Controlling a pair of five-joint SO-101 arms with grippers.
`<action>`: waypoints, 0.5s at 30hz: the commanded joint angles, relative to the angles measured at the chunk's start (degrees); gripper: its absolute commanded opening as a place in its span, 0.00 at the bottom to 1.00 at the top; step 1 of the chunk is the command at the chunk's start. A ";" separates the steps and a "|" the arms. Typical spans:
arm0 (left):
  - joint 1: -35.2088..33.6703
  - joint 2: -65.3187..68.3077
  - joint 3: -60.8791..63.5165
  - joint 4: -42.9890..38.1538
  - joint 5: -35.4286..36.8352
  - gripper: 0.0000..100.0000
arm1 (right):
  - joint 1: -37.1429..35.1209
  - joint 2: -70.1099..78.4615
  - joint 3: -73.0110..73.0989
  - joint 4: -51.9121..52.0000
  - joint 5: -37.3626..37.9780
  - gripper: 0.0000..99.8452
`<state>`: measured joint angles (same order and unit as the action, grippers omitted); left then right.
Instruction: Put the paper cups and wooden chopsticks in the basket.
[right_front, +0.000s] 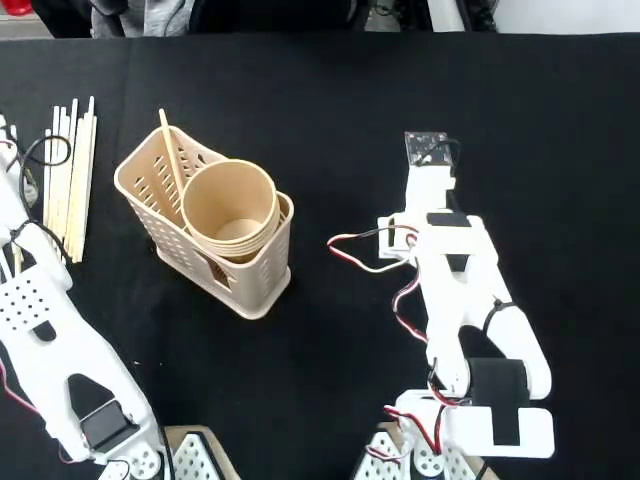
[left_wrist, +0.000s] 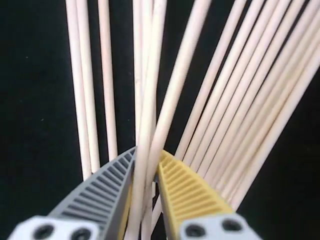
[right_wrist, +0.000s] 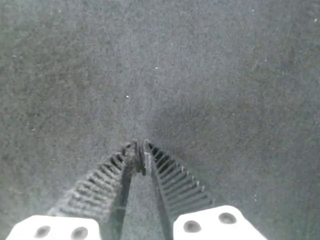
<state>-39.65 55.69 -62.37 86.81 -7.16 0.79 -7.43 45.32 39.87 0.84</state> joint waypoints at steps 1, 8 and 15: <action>1.19 -1.32 -9.10 5.98 -0.53 0.03 | -0.88 -1.27 -0.31 -0.88 -0.18 0.01; 3.38 -1.05 -22.11 13.98 -0.18 0.03 | -0.88 -1.27 -0.31 -0.88 -0.18 0.01; 3.03 -0.97 -23.08 13.98 1.58 0.03 | -0.88 -1.27 -0.31 -0.88 -0.18 0.01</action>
<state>-36.75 55.69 -82.07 100.35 -7.08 0.79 -7.43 45.32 39.87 0.84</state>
